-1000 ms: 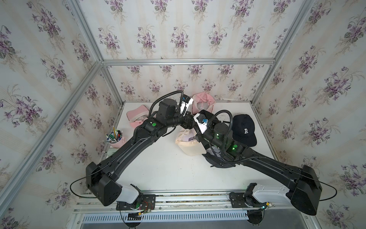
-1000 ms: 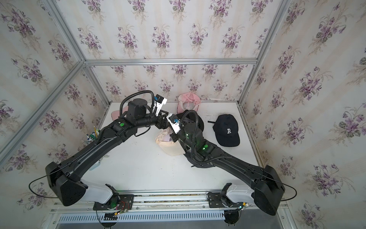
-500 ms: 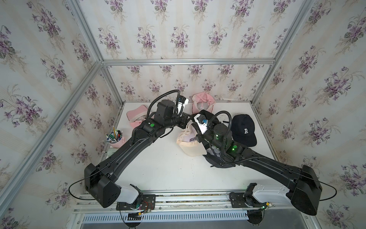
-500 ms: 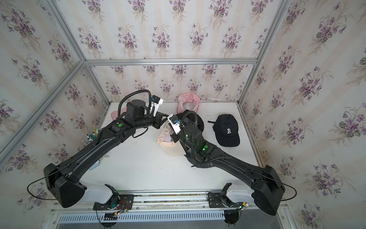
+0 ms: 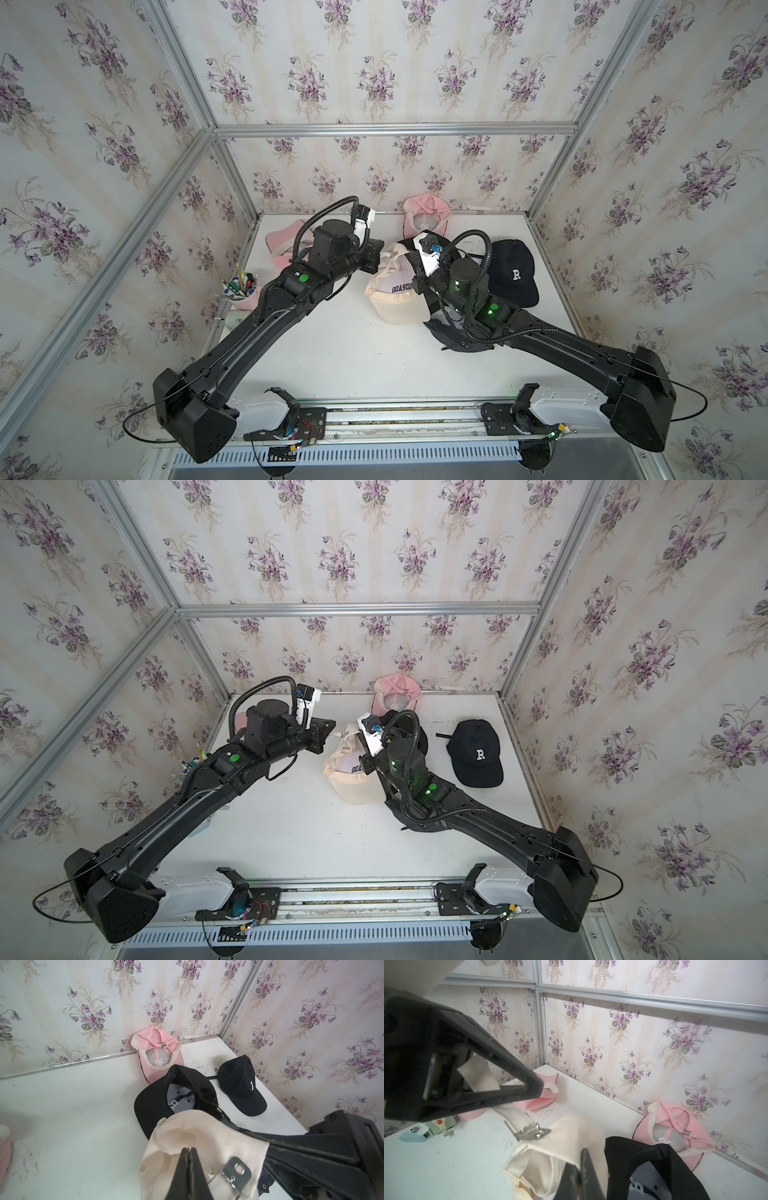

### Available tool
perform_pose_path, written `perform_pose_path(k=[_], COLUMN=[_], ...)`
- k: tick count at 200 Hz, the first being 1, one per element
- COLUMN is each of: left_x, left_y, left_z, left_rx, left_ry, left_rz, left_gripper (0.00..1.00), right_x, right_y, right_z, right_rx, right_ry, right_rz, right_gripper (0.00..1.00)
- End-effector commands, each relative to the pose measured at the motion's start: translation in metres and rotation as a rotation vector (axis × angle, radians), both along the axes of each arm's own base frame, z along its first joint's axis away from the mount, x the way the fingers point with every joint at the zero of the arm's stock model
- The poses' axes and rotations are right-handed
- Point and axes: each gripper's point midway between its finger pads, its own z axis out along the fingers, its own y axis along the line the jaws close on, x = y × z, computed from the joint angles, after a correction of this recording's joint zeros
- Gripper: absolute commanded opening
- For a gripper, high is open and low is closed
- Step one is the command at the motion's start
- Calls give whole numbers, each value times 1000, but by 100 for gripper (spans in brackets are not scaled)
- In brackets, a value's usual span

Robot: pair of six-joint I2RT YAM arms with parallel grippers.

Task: Open the adjustable buckle of the baseball cap
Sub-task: Open the adjustable buckle on the baseball cap.

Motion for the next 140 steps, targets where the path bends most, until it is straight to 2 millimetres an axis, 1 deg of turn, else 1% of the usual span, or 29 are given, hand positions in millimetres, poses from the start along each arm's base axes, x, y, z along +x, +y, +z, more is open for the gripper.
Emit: perform_pose_path(k=[1,8,12,16,31,42,60,75,88,122,140], left_x=[4,3,3,3,1,-5,-14,-21,-27,-39,-41], left_y=[1,0,0,1,9,17,26,30,29,17,8], left_z=[9,12,15,18,33,45,51,46,35,5,-5], left_rx=[-24,-33,-36,-38,-33,-23,25,80,118,147,152], left_ry=[-31,-43,-51,-64,-132,-193,-250,-268,-265,-248,-256], left_rz=[18,10,8,11,34,44,41,20,-19,-129,-173], left_gripper=[43,61,67,69,73,75,77,77,77,74,73], right_x=[3,3,4,4,7,10,15,17,20,23,22], right_y=[1,3,4,5,8,9,9,9,9,7,7], right_z=[21,22,23,24,26,26,26,27,28,31,32], right_rx=[67,70,73,75,76,74,67,63,60,42,41], right_ry=[-24,-19,-18,-16,-4,7,23,27,33,38,38], right_rz=[-6,0,3,5,5,6,5,11,15,22,30], right_gripper=[0,0,0,0,0,0,0,0,0,0,0])
